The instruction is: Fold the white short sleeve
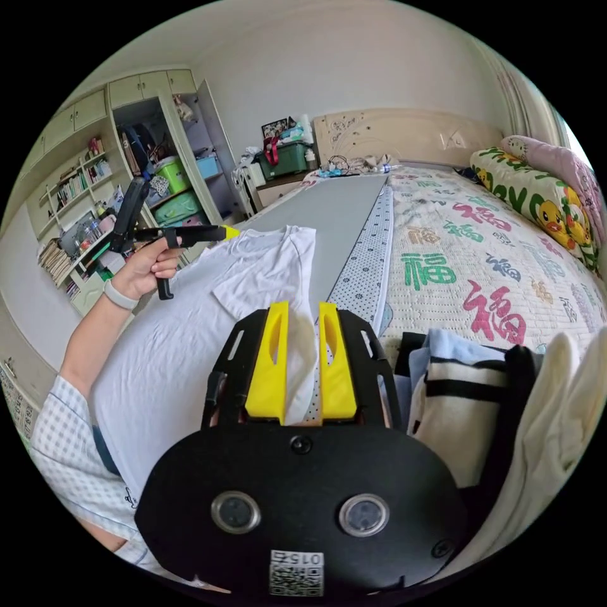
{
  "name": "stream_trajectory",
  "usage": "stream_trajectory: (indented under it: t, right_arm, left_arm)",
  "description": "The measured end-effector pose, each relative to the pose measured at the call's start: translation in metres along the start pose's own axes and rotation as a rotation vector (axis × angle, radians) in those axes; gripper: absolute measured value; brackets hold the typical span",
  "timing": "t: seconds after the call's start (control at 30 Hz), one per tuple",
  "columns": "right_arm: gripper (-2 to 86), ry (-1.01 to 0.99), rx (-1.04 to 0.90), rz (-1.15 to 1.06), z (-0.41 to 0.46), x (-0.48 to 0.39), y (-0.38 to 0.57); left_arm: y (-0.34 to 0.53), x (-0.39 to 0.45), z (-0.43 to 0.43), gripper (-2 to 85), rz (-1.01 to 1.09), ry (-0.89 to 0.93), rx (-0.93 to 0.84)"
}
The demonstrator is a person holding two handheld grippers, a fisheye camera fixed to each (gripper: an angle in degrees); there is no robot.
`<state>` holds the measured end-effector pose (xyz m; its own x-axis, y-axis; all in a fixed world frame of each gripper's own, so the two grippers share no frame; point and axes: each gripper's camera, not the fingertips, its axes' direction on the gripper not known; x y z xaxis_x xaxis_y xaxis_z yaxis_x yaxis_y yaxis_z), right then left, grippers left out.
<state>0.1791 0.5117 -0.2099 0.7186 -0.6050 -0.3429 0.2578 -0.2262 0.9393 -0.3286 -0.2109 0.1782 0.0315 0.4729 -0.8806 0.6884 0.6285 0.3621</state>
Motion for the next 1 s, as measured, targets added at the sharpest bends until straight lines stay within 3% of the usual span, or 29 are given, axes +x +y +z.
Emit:
stream_trajectory:
  t: [0.3,0.53,0.67,0.77,1.0]
  right_arm:
    - [1.5,0.072,-0.12,0.02,0.03,-0.016,-0.011]
    - [2.5,0.121,-0.145,0.027,0.033,-0.023,-0.005]
    - [8.7,0.235,-0.045,-0.012,0.017,-0.04,0.005]
    - [8.7,0.188,0.101,-0.127,-0.006,-0.063,0.021]
    - [9.8,0.071,-0.046,-0.347,0.019,-0.102,0.034]
  left_arm:
    - [-0.036,0.025,0.108,6.4,0.011,-0.039,-0.142]
    - [-0.038,0.04,0.129,5.0,0.034,-0.086,-0.188]
    - [-0.028,0.055,0.096,6.5,0.091,-0.114,-0.139]
    - [-0.004,0.068,0.043,7.1,0.19,-0.093,-0.098]
    - [0.091,0.054,-0.025,9.0,0.274,0.103,-0.133]
